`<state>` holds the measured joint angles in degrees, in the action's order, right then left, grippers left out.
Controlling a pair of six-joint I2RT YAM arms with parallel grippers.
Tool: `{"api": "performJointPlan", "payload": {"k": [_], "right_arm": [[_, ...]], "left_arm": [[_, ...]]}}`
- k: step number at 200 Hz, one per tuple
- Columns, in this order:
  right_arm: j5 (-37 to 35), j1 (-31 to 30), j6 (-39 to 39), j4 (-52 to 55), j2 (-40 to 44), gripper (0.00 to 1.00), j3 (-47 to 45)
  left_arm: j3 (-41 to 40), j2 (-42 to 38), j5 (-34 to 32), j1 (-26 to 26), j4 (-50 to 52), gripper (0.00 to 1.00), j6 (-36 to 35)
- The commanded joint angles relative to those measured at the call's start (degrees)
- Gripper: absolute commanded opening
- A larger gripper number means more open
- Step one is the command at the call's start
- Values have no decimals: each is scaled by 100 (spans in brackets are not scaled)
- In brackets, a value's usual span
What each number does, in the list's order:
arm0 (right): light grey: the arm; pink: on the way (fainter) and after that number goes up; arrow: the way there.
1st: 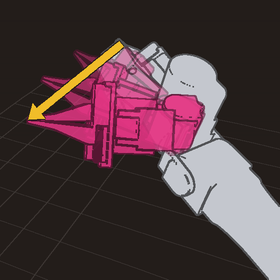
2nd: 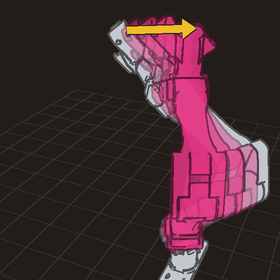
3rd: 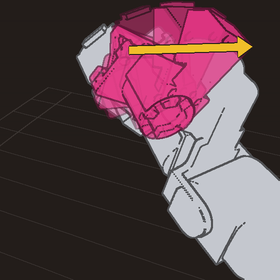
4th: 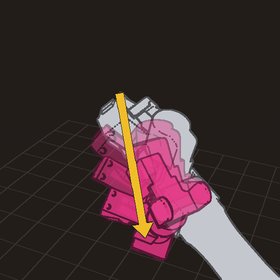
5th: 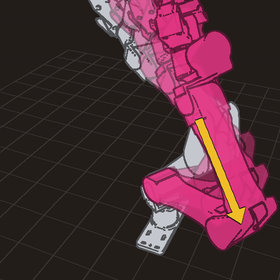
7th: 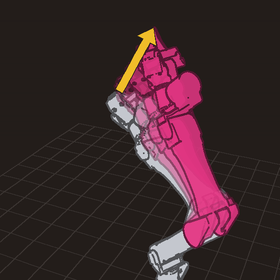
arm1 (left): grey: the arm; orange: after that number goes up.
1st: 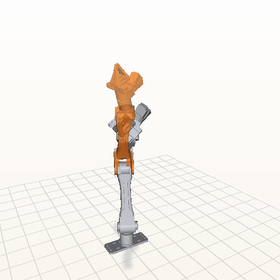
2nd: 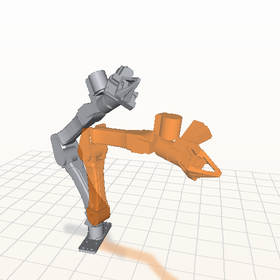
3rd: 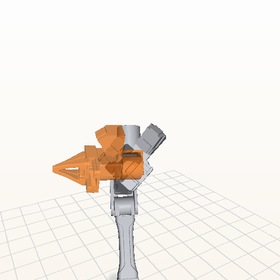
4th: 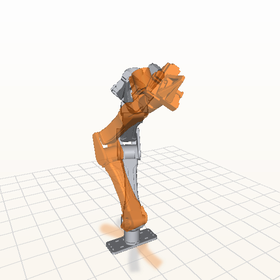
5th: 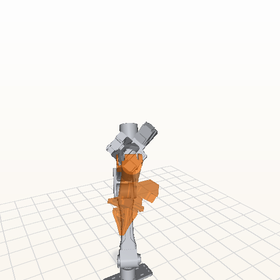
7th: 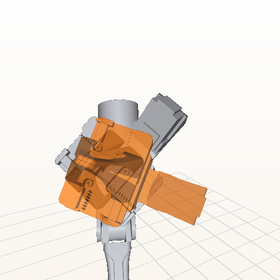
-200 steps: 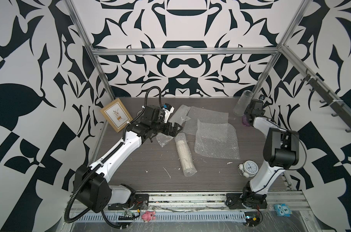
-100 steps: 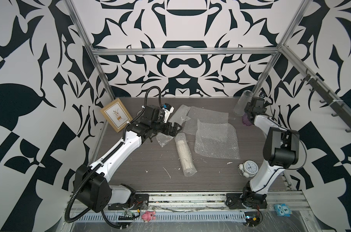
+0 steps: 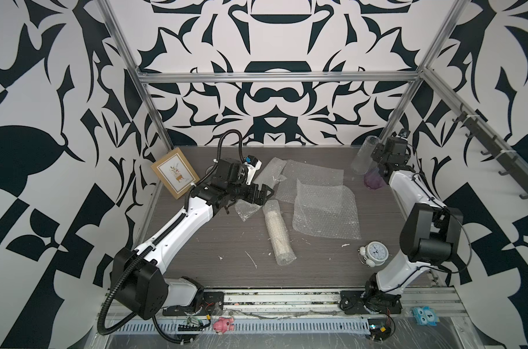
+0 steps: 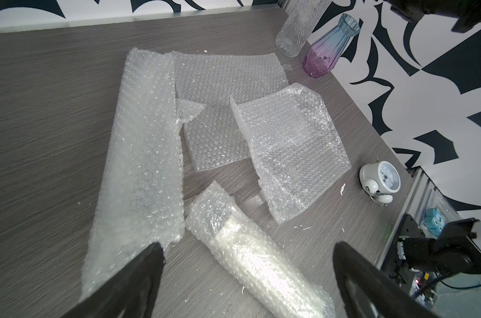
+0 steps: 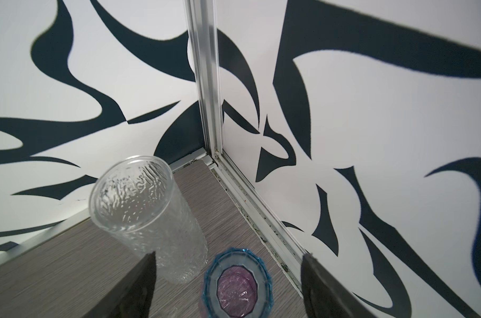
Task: Unwrap the vase from the bubble wrap
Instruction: Place the vase at the center of the board, then pick up the bubble wrap from the center of the board.
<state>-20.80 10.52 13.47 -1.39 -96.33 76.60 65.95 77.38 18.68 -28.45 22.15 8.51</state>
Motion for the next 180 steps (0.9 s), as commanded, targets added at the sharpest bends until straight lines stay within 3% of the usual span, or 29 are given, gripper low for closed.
{"api": "performJointPlan", "payload": {"k": [1,46,103,140,180], "right_arm": [[-3,7,353,95,600,84,-161],[-179,-367,517,246,1737,84,-784],[-523,-2087,512,1299,2621,84,-865],[-779,-3740,788,2062,2546,82,-1050],[-122,-4821,1297,2797,1882,81,-1203]], "left_arm": [[37,52,-12,32,89,99,-22],[59,97,-48,33,127,99,16],[130,185,-144,32,215,99,84],[188,197,-379,32,306,99,180],[278,117,-821,51,456,99,207]]}}
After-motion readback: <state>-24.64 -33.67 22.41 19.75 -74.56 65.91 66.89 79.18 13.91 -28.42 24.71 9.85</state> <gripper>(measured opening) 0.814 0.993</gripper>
